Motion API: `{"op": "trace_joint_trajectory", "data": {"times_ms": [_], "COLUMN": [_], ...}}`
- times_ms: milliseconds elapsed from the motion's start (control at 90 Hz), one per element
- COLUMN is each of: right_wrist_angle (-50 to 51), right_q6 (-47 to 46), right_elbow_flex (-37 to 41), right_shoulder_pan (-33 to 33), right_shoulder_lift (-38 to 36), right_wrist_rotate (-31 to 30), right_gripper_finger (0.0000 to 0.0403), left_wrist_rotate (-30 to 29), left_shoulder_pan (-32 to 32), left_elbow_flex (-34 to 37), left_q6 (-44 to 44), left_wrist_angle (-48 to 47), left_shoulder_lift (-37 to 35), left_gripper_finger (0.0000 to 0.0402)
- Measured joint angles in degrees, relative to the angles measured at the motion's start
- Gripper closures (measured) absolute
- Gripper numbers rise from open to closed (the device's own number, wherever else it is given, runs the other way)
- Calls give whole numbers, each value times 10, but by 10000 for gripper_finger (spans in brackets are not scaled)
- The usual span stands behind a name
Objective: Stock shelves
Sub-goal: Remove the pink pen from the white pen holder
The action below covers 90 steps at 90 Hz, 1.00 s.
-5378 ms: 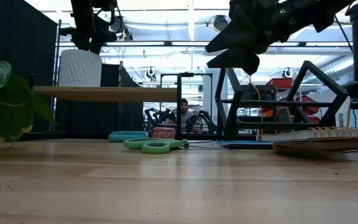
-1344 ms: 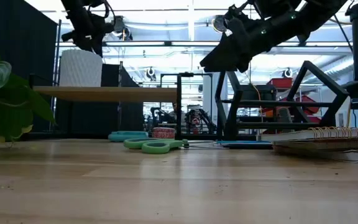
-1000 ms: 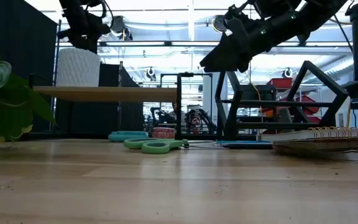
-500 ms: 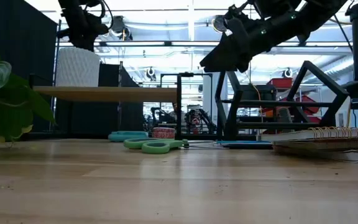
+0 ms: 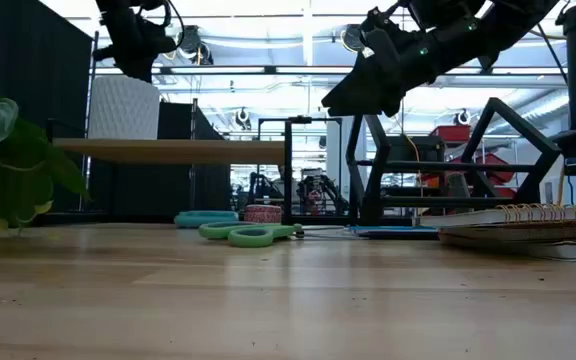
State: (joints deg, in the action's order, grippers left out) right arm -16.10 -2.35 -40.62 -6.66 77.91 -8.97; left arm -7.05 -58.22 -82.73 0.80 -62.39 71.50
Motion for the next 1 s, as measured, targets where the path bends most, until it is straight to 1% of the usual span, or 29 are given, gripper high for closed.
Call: {"op": "trace_joint_trajectory", "data": {"times_ms": [333, 489, 633, 711, 822, 911, 1000], "right_wrist_angle": [-14, -47, -102, -138, -187, -226, -259], "right_q6": [13, 50, 92, 121, 156, 160, 144], "right_elbow_flex": [0, 0, 0, 0, 0, 0, 0], "right_shoulder_pan": [0, -1, -8, -9, -9, -9, -9], "right_shoulder_lift": [0, 0, 0, 0, 0, 0, 0], "right_wrist_rotate": [0, -1, -3, -3, -3, -3, 0], "right_gripper_finger": [170, 170, 170, 170, 170, 170, 170], "left_wrist_rotate": [0, 0, 3, 26, 79, 125, 145], "left_shoulder_pan": [38, 59, 88, 106, 134, 161, 196], "left_elbow_flex": [-69, -114, -161, -181, -196, -195, -183], "left_q6": [1, 2, 11, 12, 12, 12, 12], "left_wrist_angle": [2, 5, 13, 24, 54, 78, 103], "left_shoulder_lift": [-29, -43, -53, -54, -54, -54, -49], "left_gripper_finger": [393, 393, 393, 393, 393, 393, 393]}}
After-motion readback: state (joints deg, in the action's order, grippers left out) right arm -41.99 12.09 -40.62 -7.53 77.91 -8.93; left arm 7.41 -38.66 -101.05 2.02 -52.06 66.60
